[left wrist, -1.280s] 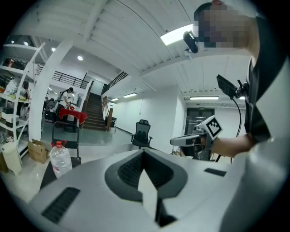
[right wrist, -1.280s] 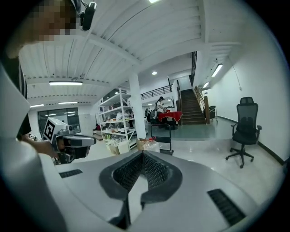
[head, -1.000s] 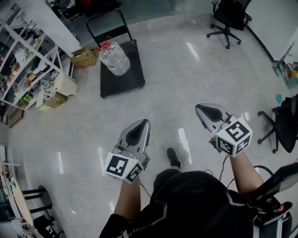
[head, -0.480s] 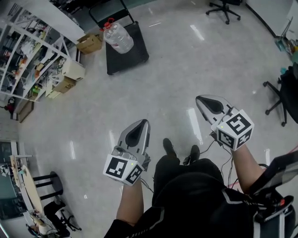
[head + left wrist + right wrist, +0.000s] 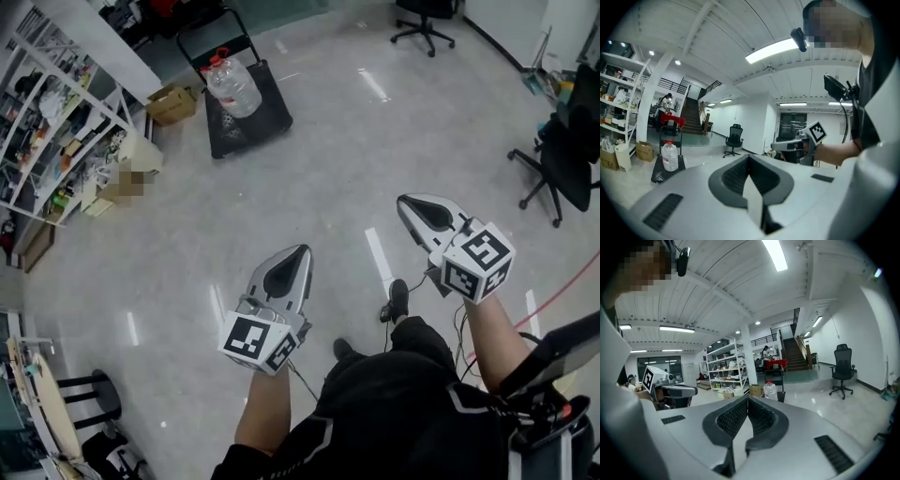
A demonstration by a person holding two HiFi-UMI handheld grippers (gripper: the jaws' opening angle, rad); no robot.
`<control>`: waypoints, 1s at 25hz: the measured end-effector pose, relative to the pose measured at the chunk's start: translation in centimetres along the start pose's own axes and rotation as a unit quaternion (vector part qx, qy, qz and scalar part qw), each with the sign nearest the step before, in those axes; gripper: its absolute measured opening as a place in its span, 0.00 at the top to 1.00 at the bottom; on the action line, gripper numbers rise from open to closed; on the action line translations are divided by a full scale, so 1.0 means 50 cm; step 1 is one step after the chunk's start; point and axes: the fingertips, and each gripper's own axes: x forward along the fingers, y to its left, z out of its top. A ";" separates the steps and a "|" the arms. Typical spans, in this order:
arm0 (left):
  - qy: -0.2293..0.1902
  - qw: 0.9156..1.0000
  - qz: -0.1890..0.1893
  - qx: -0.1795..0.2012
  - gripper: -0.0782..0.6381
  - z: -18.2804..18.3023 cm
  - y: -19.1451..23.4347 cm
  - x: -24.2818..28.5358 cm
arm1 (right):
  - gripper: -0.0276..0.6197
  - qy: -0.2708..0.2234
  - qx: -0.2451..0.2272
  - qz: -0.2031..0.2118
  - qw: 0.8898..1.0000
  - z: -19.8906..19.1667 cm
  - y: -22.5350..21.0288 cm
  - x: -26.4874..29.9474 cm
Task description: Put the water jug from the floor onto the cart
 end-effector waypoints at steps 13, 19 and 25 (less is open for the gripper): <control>-0.014 1.000 0.000 -0.005 0.89 0.033 -0.059 -0.164 | 0.95 -0.002 0.028 -0.014 0.999 0.002 0.144 -0.096; -0.041 0.999 0.027 0.012 0.89 0.104 -0.074 -0.153 | 0.95 -0.003 0.002 -0.011 1.000 0.031 0.124 -0.126; -0.050 0.998 0.047 0.013 0.89 0.104 -0.137 -0.121 | 0.95 -0.014 -0.026 -0.009 1.000 0.028 0.090 -0.201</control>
